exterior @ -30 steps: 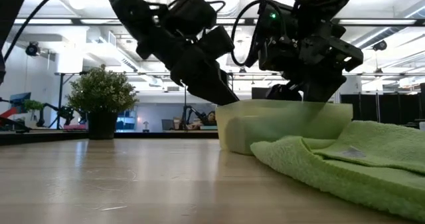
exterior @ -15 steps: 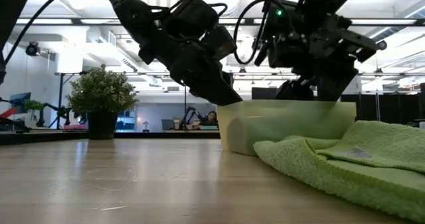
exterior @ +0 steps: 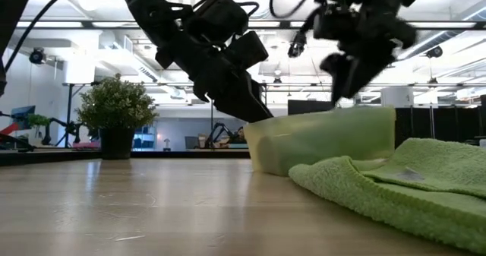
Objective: Roll microfiber towels into tight, uniform cylinder then place into a basket
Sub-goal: Move the yellow bin to the top right of the table
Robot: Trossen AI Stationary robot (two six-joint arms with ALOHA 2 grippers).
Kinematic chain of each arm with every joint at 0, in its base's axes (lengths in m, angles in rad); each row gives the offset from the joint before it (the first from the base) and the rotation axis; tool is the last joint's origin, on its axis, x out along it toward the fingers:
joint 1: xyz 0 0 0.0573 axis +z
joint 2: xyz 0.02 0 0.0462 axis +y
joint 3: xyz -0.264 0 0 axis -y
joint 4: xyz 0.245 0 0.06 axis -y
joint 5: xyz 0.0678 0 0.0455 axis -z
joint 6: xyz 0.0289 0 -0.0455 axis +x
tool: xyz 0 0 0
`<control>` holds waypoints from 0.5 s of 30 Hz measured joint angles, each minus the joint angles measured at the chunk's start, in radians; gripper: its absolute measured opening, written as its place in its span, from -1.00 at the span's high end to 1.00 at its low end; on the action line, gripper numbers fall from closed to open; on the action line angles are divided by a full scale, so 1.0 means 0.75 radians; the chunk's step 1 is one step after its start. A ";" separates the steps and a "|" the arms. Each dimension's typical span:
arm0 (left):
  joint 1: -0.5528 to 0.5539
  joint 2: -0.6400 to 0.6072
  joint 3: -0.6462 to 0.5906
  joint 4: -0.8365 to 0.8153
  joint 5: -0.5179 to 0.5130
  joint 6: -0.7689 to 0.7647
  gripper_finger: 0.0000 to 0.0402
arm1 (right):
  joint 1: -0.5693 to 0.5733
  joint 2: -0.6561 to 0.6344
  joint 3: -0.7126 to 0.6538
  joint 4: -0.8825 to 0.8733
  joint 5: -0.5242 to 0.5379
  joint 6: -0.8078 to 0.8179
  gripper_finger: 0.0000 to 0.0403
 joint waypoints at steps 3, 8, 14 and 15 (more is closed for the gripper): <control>0.002 -0.013 -0.002 -0.005 -0.088 0.036 0.08 | -0.001 -0.024 -0.004 0.118 0.176 0.019 -0.17; 0.002 -0.041 -0.009 -0.025 -0.114 0.037 0.08 | 0.004 0.071 -0.006 0.247 0.185 -0.023 -0.16; 0.002 -0.107 -0.027 -0.082 -0.117 0.037 0.08 | -0.002 0.254 -0.008 0.342 0.198 -0.105 -0.15; 0.002 -0.117 -0.027 -0.074 -0.124 0.037 0.08 | -0.006 0.277 -0.008 0.373 0.199 -0.121 -0.12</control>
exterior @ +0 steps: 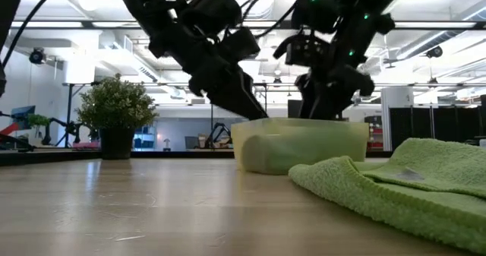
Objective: Roll microfiber towels into tight, uniform cylinder then place into a basket
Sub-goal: Move the yellow bin to the top right of the table
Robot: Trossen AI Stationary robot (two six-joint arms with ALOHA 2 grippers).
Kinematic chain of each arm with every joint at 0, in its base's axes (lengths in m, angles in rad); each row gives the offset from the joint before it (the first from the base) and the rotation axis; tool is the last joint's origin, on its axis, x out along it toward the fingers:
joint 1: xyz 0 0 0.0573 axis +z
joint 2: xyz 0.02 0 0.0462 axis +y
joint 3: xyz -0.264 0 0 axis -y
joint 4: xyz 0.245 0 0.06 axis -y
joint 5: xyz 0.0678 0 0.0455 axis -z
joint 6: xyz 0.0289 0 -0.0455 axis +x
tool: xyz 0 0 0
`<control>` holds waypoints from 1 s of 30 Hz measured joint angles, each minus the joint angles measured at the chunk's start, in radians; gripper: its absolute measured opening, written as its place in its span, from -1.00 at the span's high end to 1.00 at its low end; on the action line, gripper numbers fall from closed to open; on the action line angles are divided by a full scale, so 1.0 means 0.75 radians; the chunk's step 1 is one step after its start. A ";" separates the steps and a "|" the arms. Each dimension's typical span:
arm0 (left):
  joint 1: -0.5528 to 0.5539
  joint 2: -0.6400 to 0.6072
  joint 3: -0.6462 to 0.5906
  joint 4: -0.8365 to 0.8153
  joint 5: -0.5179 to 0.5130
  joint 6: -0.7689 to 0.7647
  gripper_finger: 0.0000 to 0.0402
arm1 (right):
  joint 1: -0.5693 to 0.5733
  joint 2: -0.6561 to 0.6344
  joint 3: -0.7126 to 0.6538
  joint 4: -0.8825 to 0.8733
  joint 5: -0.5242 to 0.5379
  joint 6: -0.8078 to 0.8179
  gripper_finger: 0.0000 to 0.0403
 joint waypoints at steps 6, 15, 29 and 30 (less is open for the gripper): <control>-0.001 -0.094 -0.009 -0.053 -0.065 0.020 0.08 | -0.004 0.078 0.053 0.084 0.000 -0.113 0.21; 0.000 -0.169 -0.132 -0.136 -0.307 -0.013 0.08 | -0.044 0.100 0.211 -0.037 -0.007 -0.231 0.93; 0.001 -0.169 -0.222 0.037 -0.335 0.023 0.08 | -0.086 0.527 0.608 -0.330 -0.214 -0.328 0.96; 0.001 -0.169 -0.230 0.033 -0.341 0.010 0.08 | -0.094 0.563 0.644 -0.347 -0.216 -0.328 0.96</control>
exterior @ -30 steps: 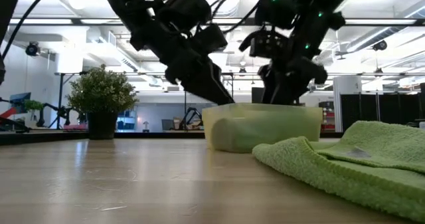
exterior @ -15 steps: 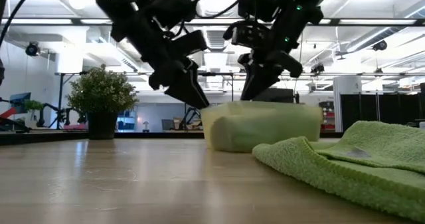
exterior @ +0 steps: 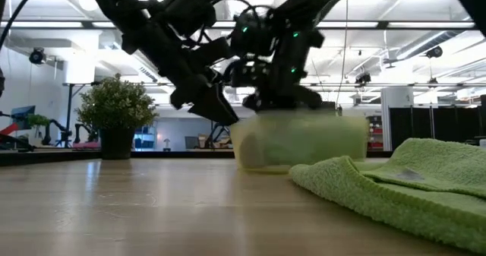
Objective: Roll microfiber towels into tight, uniform cylinder then place into a basket
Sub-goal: Move the yellow bin to the top right of the table
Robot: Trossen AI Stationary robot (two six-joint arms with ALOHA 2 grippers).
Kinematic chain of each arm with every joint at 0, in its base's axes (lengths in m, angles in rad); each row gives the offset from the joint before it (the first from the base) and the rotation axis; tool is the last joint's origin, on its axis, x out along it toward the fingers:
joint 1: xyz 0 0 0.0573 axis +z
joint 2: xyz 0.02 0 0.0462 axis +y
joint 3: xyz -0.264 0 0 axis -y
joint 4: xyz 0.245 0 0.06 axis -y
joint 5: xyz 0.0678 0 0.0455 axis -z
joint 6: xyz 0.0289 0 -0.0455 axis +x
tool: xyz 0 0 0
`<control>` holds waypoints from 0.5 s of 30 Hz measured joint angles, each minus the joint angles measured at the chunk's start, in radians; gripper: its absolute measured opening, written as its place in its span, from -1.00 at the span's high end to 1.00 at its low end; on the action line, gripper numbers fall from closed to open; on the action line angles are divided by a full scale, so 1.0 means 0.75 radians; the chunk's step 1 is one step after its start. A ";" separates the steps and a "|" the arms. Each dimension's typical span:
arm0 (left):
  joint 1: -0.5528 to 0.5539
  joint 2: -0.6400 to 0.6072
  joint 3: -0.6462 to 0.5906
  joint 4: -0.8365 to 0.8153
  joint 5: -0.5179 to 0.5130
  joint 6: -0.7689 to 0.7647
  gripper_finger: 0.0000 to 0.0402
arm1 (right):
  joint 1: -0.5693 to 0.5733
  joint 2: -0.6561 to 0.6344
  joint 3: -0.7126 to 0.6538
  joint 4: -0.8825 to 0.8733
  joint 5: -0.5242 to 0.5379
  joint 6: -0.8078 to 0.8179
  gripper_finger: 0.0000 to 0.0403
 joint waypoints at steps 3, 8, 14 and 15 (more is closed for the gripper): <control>0.006 -0.001 -0.020 -0.026 -0.031 -0.016 0.08 | -0.020 0.093 0.083 -0.073 -0.091 -0.020 0.96; 0.000 0.002 -0.054 0.045 -0.036 0.019 0.08 | -0.022 0.148 0.133 -0.110 -0.254 -0.034 0.96; 0.001 0.008 -0.106 0.195 -0.039 0.027 0.08 | -0.007 0.135 0.129 -0.107 -0.256 -0.014 0.96; 0.001 0.008 -0.106 0.198 -0.038 0.028 0.08 | -0.003 0.133 0.129 -0.103 -0.253 -0.014 0.96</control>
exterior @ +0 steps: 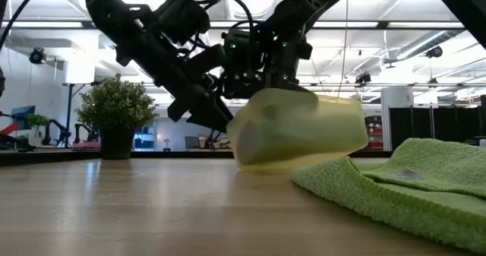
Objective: Roll microfiber towels into tight, uniform cylinder then place into a basket
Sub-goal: Move the yellow bin to the top right of the table
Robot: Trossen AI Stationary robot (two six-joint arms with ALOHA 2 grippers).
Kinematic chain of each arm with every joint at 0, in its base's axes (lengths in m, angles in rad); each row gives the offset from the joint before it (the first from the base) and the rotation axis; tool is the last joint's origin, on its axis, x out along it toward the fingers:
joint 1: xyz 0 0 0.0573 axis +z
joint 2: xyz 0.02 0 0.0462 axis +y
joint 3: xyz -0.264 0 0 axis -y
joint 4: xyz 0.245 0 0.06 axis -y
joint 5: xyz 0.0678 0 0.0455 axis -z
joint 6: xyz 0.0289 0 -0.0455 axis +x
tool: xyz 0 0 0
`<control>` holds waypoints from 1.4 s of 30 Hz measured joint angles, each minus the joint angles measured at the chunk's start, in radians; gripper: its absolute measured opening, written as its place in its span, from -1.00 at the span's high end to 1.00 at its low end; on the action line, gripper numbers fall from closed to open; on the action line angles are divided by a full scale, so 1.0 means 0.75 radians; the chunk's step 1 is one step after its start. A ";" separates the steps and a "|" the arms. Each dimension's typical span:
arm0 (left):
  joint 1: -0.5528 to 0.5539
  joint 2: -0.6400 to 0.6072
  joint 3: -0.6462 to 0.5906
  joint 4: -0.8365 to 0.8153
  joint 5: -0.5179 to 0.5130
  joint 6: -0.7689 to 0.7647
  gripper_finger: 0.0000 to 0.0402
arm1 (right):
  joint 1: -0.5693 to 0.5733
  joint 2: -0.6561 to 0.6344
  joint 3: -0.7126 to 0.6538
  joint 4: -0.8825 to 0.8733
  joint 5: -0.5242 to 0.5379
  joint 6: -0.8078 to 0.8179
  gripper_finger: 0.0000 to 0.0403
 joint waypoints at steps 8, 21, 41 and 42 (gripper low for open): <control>-0.002 0.019 0.002 0.017 0.004 0.005 0.08 | 0.018 -0.010 0.001 -0.008 0.001 0.004 0.96; 0.004 -0.009 0.003 -0.164 -0.193 0.046 0.08 | 0.070 -0.059 -0.009 0.001 0.002 0.071 0.96; -0.066 -0.242 -0.005 -0.452 -0.294 -0.089 0.08 | 0.155 -0.078 -0.042 -0.026 -0.173 0.037 0.96; -0.066 -0.244 -0.007 -0.473 -0.294 -0.090 0.08 | 0.156 -0.085 -0.051 -0.028 -0.175 0.038 0.96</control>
